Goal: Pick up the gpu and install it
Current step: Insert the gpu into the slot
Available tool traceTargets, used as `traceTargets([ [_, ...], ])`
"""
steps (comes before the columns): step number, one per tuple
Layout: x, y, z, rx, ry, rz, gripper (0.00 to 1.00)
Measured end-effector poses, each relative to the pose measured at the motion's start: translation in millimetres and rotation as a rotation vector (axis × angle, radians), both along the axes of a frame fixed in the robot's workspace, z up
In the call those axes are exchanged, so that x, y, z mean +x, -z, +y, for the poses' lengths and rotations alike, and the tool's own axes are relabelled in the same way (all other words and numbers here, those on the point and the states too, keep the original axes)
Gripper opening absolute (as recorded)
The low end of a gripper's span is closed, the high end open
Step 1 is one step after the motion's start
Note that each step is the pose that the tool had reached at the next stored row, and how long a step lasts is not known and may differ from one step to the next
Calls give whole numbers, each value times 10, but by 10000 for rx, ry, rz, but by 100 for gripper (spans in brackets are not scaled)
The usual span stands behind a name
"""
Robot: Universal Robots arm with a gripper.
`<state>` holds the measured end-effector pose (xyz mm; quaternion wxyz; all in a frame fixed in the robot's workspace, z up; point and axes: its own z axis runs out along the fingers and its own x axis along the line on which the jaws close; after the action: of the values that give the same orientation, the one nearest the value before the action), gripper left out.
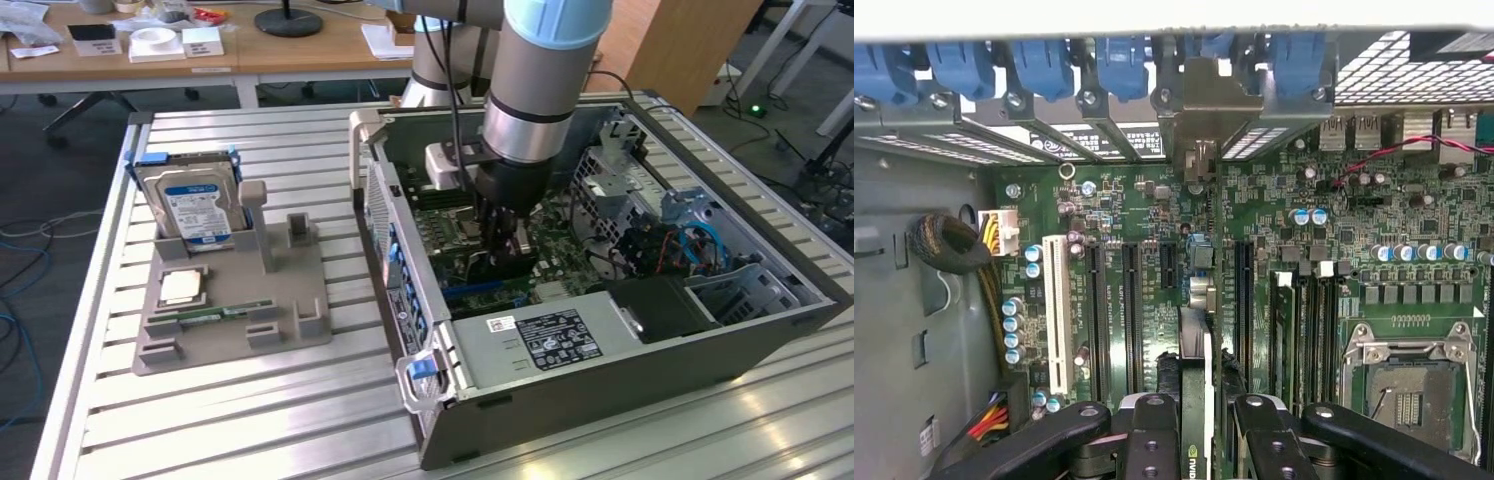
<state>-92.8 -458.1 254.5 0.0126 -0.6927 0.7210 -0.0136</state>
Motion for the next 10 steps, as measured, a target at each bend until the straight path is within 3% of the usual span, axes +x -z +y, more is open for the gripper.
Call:
traceTargets([
  [10, -3, 24, 0, 0, 1, -10, 26],
])
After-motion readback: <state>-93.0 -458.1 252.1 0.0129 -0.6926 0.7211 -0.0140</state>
